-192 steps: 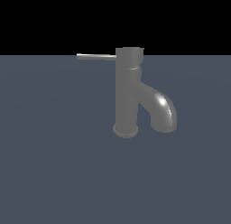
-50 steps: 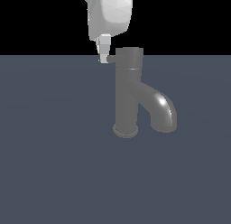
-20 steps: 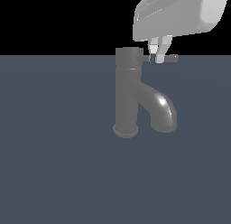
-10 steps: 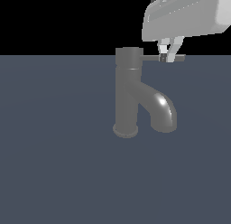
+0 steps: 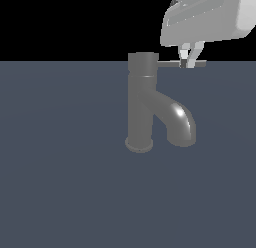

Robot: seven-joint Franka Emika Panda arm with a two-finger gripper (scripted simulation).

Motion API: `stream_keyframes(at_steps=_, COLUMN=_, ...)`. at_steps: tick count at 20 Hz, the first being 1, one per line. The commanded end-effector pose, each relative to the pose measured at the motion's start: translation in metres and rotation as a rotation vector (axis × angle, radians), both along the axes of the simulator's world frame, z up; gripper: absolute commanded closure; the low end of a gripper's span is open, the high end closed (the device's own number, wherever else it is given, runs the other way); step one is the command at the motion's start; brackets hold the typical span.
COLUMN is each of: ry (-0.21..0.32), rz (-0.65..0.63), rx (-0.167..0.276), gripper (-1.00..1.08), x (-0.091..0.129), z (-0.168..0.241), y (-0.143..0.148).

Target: Turn on the faucet by rotating a designated handle.

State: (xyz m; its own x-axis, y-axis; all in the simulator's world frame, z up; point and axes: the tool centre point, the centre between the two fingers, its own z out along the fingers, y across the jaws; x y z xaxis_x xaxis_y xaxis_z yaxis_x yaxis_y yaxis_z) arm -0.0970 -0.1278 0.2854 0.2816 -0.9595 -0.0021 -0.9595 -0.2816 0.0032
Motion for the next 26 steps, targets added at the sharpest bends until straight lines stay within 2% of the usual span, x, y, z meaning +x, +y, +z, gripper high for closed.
stream_keyframes(at_steps=1, ry=-0.003, rz=-0.002, rx=-0.001, gripper=1.08, x=0.008, z=0.000, y=-0.005)
stream_keyframes(at_steps=26, ry=-0.004, rz=-0.018, rx=-0.001, gripper=1.08, x=0.062, z=0.000, y=-0.039)
